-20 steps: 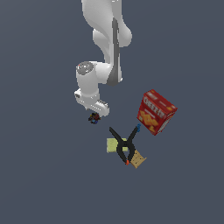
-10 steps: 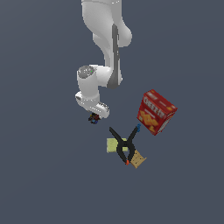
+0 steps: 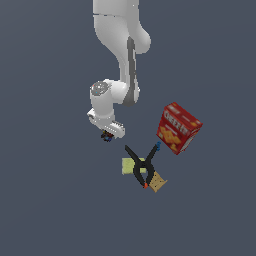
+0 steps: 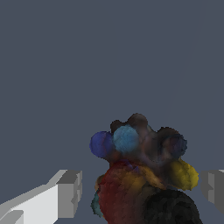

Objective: Pick up a designated object from a clutter of objects.

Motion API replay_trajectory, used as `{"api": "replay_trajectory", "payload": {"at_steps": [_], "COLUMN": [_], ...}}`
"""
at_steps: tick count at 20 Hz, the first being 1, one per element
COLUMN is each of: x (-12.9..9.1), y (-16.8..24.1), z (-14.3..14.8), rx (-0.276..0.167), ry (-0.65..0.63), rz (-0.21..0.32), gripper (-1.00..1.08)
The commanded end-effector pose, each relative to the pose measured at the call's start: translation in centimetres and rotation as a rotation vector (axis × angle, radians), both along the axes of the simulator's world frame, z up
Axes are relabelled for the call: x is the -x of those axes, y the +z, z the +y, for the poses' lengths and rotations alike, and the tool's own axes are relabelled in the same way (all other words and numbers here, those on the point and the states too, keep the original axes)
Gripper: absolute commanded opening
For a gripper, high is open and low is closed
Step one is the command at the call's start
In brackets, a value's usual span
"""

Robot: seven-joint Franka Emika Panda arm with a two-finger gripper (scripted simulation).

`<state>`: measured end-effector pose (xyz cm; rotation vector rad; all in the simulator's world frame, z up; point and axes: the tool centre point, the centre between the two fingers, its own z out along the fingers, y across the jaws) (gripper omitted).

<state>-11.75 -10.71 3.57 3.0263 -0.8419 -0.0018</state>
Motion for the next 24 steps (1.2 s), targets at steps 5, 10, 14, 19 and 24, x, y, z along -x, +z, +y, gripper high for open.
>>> {"api": "replay_trajectory", "payload": {"at_steps": [5,10,14,19,24], "x": [0.0,0.0,-0.2,-0.5,-1.1], "y": [-0.1,-0.1,0.2,1.3,3.4], "z": [0.0,0.0,0.2,1.3,3.3], "rx": [0.000,0.000,0.000,0.000,0.000], "ry": [0.000,0.000,0.000,0.000,-0.001], "rz": [-0.001,-0.001,-0.003,-0.003,-0.003], "gripper": [-1.00,-1.00,-1.00,-1.00,-1.00]}}
